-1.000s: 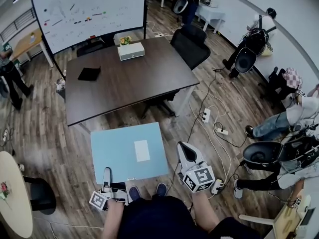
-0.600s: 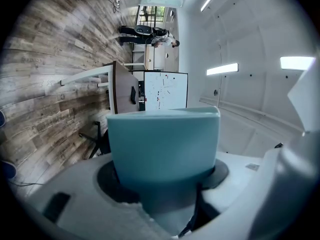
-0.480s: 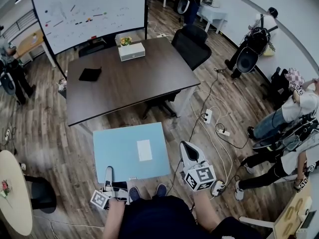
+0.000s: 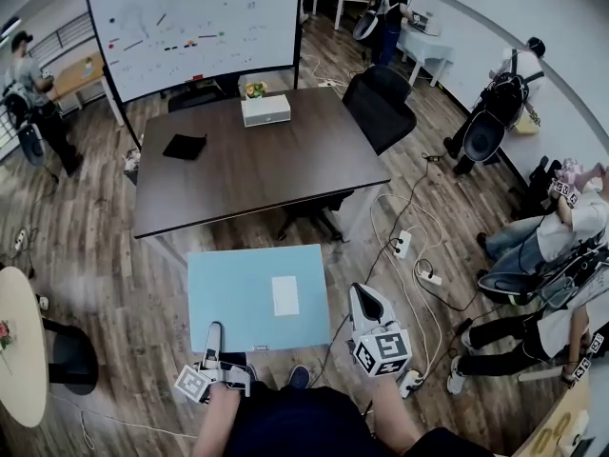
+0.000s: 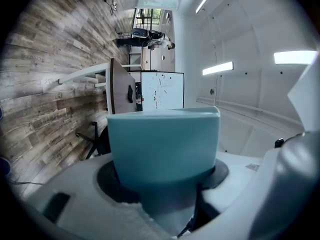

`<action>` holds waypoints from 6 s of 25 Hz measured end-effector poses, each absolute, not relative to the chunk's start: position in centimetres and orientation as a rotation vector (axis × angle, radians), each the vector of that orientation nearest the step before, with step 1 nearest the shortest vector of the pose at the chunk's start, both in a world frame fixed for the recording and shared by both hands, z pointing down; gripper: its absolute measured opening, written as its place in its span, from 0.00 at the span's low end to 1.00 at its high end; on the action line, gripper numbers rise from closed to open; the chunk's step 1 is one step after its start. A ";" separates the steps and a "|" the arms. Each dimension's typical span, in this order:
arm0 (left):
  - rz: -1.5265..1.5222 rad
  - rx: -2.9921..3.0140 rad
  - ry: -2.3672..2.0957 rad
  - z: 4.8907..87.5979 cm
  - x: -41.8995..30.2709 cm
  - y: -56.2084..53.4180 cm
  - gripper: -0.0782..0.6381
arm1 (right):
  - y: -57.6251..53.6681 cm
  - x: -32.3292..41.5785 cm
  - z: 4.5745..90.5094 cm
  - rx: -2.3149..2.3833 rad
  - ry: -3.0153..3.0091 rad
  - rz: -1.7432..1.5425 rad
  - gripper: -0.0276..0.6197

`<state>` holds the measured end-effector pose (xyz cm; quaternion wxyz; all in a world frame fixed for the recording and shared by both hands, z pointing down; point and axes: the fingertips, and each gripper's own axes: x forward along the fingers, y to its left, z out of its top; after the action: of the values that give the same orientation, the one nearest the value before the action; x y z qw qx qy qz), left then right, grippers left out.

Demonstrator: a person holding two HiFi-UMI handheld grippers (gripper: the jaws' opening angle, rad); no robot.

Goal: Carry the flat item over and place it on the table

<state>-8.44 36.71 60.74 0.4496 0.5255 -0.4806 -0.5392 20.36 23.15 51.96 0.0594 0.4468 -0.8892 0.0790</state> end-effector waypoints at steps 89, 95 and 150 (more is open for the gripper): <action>-1.226 1.317 -1.060 67.2 -22.6 -19.8 0.48 | -25.2 6.7 52.3 1.628 -2.646 0.224 0.05; -1.179 1.305 -1.120 69.7 -22.2 -26.3 0.48 | -30.0 7.1 52.9 1.616 -2.652 0.273 0.05; -0.796 0.704 -1.428 89.1 -22.6 -41.8 0.76 | -41.4 7.5 55.5 1.466 -2.696 0.426 0.05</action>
<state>-22.62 -41.82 89.12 0.6294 0.3073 -0.6233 -0.3476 7.49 -41.38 55.47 0.0214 0.4731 -0.8699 0.1375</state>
